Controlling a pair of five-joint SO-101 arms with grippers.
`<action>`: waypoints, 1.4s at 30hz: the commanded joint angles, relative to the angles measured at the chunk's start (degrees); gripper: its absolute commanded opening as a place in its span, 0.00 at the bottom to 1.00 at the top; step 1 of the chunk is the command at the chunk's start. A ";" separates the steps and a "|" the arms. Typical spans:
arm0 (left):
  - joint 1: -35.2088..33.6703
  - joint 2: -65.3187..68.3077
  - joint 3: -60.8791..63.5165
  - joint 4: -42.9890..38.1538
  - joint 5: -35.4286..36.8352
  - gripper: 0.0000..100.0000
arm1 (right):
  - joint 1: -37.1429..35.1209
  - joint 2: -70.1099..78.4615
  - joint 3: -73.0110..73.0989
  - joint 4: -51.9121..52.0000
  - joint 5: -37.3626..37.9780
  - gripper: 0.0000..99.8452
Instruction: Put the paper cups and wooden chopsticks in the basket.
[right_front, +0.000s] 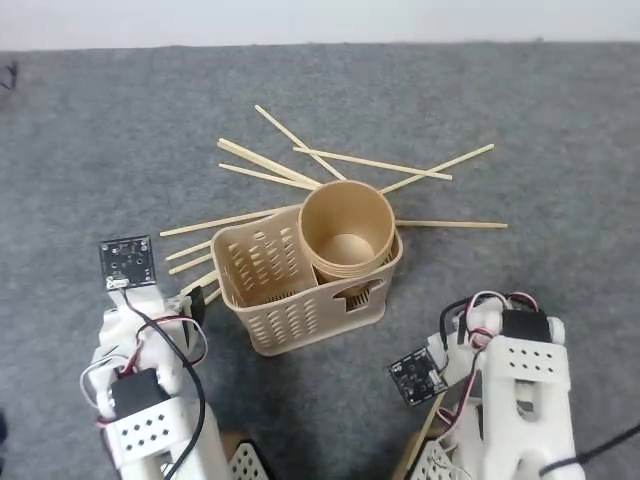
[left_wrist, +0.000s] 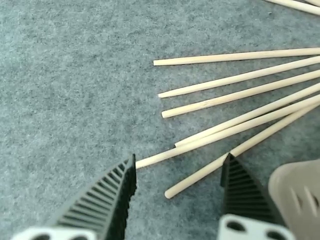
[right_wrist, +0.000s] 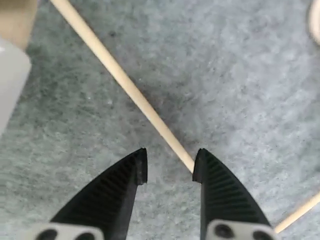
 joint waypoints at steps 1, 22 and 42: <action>0.18 -0.62 -0.22 -1.14 0.09 0.26 | 0.92 -0.66 2.81 -6.20 0.79 0.17; 0.18 -0.62 -0.22 -1.14 0.09 0.26 | 0.75 -1.27 5.98 -10.42 0.44 0.01; 0.18 -0.62 -0.22 -1.14 0.09 0.26 | -2.68 -1.27 -58.81 36.79 -6.59 0.01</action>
